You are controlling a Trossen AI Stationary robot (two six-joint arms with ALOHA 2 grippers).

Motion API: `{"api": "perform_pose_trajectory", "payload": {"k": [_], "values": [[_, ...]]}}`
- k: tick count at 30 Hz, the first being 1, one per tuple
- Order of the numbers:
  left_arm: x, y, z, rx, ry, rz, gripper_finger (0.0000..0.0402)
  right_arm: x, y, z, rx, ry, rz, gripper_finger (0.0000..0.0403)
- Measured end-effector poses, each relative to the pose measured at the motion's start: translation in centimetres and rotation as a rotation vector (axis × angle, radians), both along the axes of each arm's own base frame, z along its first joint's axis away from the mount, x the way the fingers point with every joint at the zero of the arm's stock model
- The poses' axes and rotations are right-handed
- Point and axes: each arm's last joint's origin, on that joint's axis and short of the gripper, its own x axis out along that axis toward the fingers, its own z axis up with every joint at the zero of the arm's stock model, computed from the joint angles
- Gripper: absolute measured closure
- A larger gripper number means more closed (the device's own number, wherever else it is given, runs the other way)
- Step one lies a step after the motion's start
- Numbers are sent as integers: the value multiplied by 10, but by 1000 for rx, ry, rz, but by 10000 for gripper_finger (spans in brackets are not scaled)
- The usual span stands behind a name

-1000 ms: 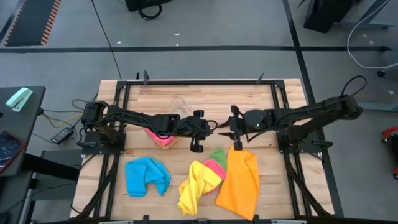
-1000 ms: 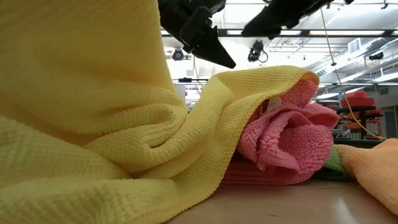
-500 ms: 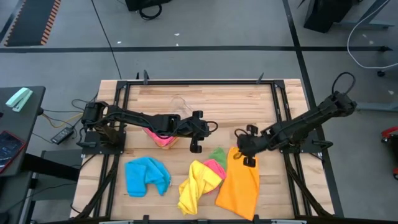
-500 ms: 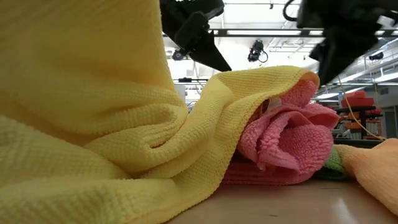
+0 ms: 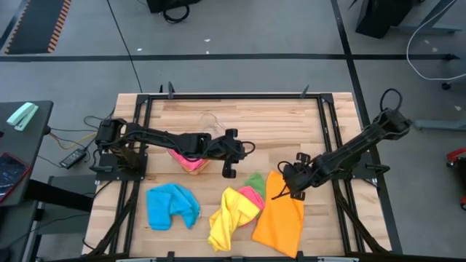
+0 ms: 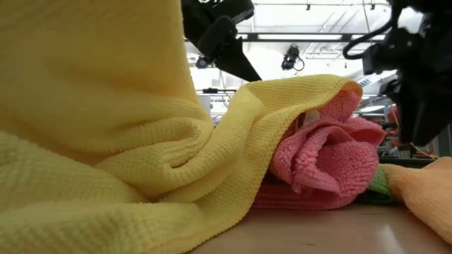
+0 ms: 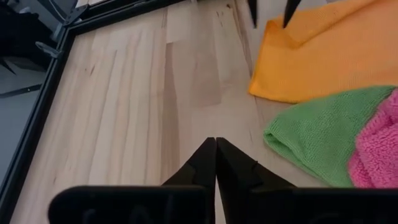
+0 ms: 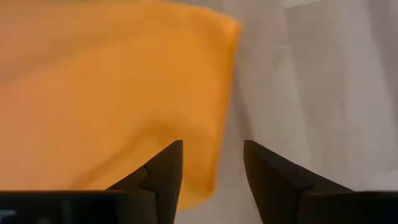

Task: Fold microfiber towels
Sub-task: Fold the orange microfiber towel

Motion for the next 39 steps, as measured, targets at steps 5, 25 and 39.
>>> {"api": "perform_pose_trajectory", "payload": {"k": [5, 25, 39], "values": [[0, 0, 0, 0, 7, 0, 373, 7, 3, -8, 32, -52, 56, 202], [-1, 0, -2, 1, 20, 0, 372, 14, -26, -41, -89, 64, -2, 234], [-1, 0, -2, 1, 20, 0, 383, 35, -125, -2, -383, 191, -161, 241]]}}
